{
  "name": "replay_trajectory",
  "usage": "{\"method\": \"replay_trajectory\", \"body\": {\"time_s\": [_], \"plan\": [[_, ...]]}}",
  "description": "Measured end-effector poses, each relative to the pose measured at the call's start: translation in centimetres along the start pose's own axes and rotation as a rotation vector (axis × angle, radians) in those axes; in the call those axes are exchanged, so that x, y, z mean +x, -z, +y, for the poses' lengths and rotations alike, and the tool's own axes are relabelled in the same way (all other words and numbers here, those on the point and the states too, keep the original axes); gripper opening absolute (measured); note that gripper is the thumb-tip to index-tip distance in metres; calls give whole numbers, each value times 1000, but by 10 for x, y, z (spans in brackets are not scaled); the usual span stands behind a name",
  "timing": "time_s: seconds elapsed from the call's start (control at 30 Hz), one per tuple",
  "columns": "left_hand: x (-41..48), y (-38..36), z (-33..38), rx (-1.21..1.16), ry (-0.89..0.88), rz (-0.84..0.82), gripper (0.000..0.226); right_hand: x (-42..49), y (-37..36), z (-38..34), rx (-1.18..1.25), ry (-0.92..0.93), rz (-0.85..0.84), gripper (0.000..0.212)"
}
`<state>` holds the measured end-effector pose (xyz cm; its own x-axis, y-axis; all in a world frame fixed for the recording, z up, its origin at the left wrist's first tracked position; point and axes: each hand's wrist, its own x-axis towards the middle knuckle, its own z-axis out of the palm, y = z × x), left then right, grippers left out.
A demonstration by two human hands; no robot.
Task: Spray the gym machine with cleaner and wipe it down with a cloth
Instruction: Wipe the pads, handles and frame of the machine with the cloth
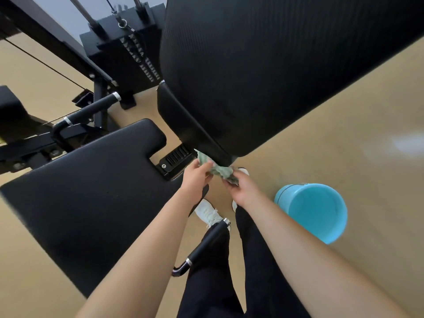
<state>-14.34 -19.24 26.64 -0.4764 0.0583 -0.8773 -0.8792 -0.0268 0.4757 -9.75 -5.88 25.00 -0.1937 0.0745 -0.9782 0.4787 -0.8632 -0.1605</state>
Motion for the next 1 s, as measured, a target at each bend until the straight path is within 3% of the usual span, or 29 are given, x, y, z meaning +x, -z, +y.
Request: {"method": "replay_trajectory", "body": {"time_s": [0.17, 0.27, 0.5, 0.67, 0.77, 1.0], "plan": [[15, -9, 3, 70, -28, 115, 46, 26, -4, 0, 130, 16, 42, 14], [19, -14, 2, 70, 0, 184, 37, 20, -5, 5, 180, 106, 111, 32], [-24, -39, 31, -33, -155, 117, 12, -44, -8, -17, 238, 198, -90, 14], [-60, -53, 50, -21, -169, 106, 27, -94, -13, -35, 201, 299, -82, 13], [-82, -60, 52, 102, -244, 67, 46, -112, -10, -39, 174, 372, -114, 27], [-126, -90, 87, 177, -538, 11, 26, -165, -20, -84, 204, 584, -150, 18]]}}
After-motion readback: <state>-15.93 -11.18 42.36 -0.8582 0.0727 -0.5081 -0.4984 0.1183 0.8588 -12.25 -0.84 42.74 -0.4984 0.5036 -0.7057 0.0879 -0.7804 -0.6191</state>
